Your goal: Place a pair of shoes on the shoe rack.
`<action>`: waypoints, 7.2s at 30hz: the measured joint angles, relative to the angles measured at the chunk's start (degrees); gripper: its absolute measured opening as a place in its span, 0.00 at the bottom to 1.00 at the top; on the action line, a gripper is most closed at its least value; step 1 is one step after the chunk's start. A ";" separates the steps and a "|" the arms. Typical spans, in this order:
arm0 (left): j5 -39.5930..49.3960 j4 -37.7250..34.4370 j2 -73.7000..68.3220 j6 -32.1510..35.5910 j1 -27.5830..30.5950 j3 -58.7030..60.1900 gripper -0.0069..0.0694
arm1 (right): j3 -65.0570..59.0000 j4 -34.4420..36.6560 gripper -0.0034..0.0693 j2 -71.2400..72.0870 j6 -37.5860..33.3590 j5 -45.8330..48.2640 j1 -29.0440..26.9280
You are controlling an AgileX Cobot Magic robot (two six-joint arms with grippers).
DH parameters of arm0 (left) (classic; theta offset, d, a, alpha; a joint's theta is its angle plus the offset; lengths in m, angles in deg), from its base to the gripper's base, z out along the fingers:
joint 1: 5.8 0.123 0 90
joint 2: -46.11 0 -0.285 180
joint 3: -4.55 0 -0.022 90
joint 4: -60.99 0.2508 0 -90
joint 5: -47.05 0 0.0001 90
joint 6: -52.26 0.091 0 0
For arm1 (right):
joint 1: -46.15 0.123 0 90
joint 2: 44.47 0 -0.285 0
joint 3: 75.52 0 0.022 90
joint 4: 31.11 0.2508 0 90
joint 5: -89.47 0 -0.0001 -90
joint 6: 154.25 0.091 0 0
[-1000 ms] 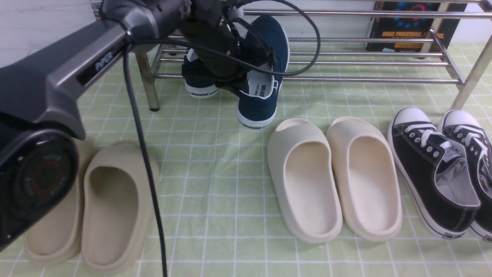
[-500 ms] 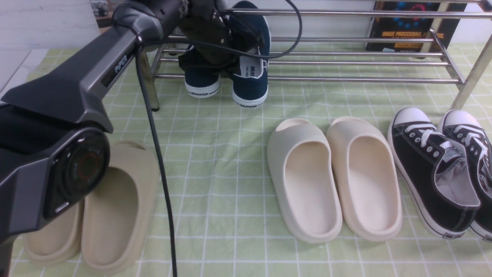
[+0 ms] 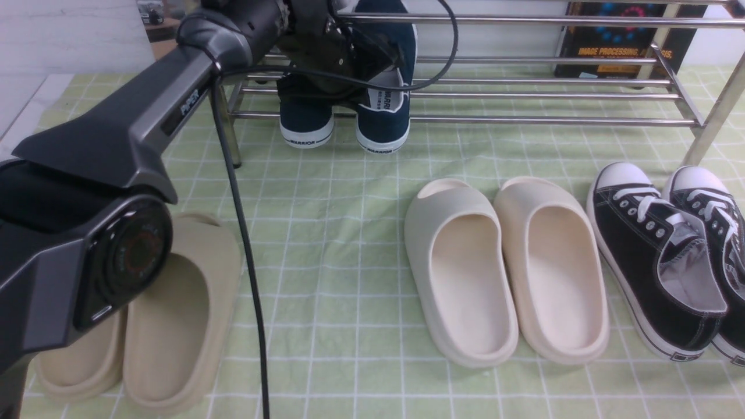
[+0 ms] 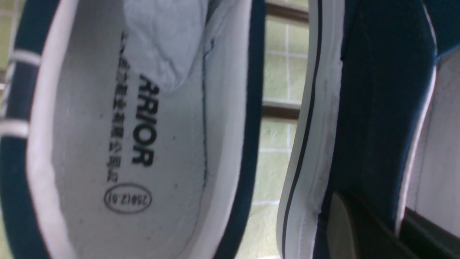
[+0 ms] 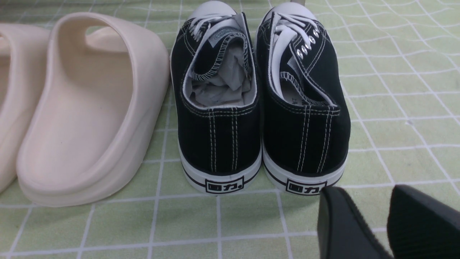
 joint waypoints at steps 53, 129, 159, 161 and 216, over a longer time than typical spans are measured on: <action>18.59 3.62 -3.52 10.45 -3.27 -5.19 0.07 | 0.00 0.00 0.38 0.00 0.00 0.00 0.00; 11.07 16.45 103.68 -1.67 -3.26 88.53 0.07 | 0.00 0.00 0.38 0.00 0.00 0.00 0.00; -40.32 5.33 133.34 15.12 18.61 133.42 0.07 | 0.00 0.00 0.38 0.00 0.00 0.00 0.00; -38.33 5.80 133.34 13.84 18.61 133.54 0.07 | 0.00 0.00 0.38 0.00 0.00 0.00 0.00; -30.47 8.06 133.34 10.36 18.61 133.65 0.07 | 0.00 0.00 0.38 0.00 0.00 0.00 0.00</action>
